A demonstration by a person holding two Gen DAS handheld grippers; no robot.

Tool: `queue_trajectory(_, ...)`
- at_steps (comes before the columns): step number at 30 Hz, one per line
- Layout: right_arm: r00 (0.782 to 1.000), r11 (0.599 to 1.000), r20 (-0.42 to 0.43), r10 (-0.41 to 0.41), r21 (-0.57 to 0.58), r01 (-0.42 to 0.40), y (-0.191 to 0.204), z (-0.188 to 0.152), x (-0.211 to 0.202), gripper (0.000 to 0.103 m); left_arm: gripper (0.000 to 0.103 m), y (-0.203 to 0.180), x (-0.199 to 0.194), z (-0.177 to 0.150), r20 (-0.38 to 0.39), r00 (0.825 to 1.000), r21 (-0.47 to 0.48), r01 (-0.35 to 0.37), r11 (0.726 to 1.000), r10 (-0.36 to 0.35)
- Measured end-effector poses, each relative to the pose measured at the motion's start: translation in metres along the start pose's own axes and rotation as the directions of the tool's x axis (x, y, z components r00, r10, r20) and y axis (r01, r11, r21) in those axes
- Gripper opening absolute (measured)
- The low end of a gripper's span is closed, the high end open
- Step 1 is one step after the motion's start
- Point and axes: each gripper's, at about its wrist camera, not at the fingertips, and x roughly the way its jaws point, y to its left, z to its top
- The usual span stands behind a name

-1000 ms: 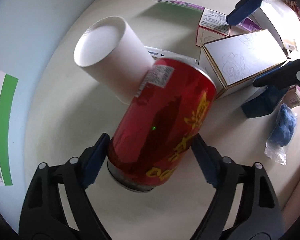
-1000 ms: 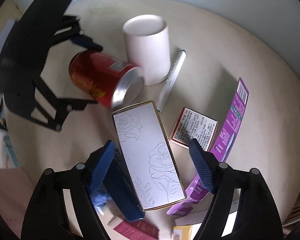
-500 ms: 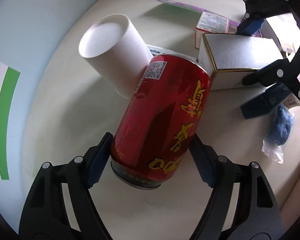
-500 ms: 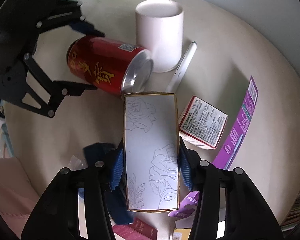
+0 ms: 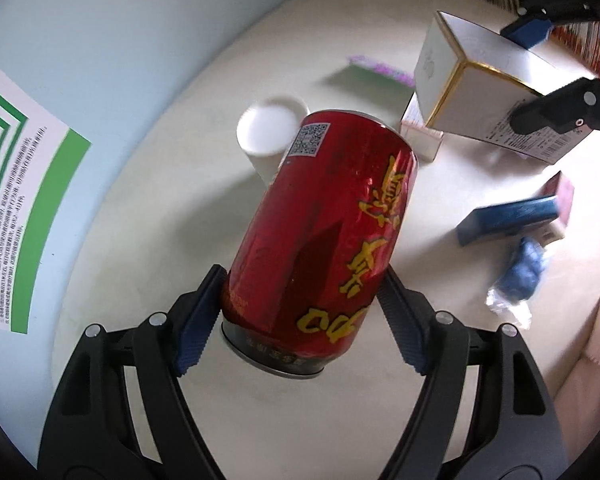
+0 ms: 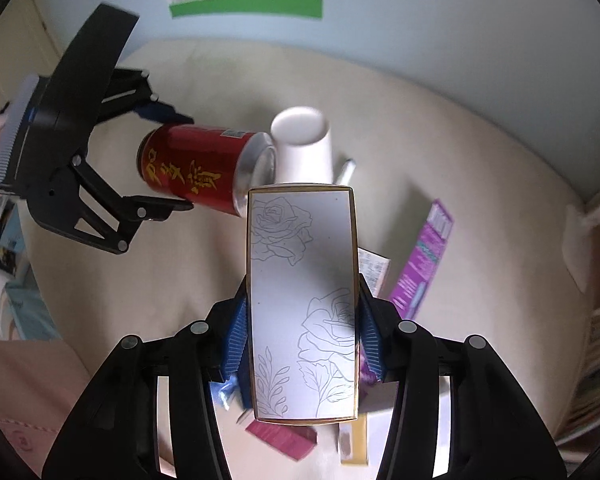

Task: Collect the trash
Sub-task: 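Carry the red can and white box to the teal wastebasket and release both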

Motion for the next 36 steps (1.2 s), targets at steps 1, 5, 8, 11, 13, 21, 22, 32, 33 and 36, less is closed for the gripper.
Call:
queue_trajectory(1,1.000,1.000,0.009,-0.013,0.015,0.013,0.005,-0.006,-0.004,0.049,0.073,-0.002,-0.008,0.002,0.015,1.000,-0.001,0.001,1.000,-0.001)
queue_trajectory(5,0.997,0.992,0.026,-0.075,0.102,0.072,0.001,-0.025,-0.037,0.049,0.073,-0.019,-0.038,0.011,0.081,0.996,0.035,0.017,0.999,-0.020)
queue_trajectory(8,0.992,0.979,0.025,-0.121,0.169,0.115,-0.008,-0.049,-0.059,0.049,0.073,-0.047,-0.053,0.025,0.126,0.991,0.099,0.029,0.995,-0.041)
queue_trajectory(11,0.986,0.954,0.024,-0.166,0.255,0.155,-0.009,-0.090,-0.076,0.049,0.073,-0.075,-0.068,0.035,0.157,0.983,0.163,0.075,0.984,-0.101)
queue_trajectory(13,0.980,0.933,0.019,-0.197,0.312,0.182,-0.008,-0.122,-0.091,0.049,0.073,-0.091,-0.077,0.047,0.176,0.977,0.219,0.078,0.973,-0.118)
queue_trajectory(21,0.960,0.817,-0.034,-0.277,0.517,0.254,0.006,-0.235,-0.120,0.049,0.073,-0.200,-0.096,0.066,0.188,0.953,0.412,0.144,0.900,-0.239)
queue_trajectory(22,0.958,0.799,-0.040,-0.285,0.542,0.260,0.009,-0.251,-0.125,0.049,0.073,-0.217,-0.097,0.065,0.183,0.949,0.434,0.156,0.887,-0.256)
queue_trajectory(32,0.951,0.636,-0.110,-0.290,0.720,0.277,0.054,-0.423,-0.161,0.049,0.074,-0.411,-0.104,0.029,0.054,0.933,0.612,0.252,0.750,-0.357)
queue_trajectory(33,0.952,0.619,-0.115,-0.285,0.736,0.274,0.058,-0.441,-0.161,0.049,0.074,-0.427,-0.101,0.024,0.041,0.932,0.625,0.258,0.737,-0.361)
queue_trajectory(36,0.954,0.562,-0.137,-0.266,0.782,0.269,0.067,-0.488,-0.156,0.049,0.074,-0.469,-0.087,0.012,-0.025,0.927,0.639,0.303,0.707,-0.375)
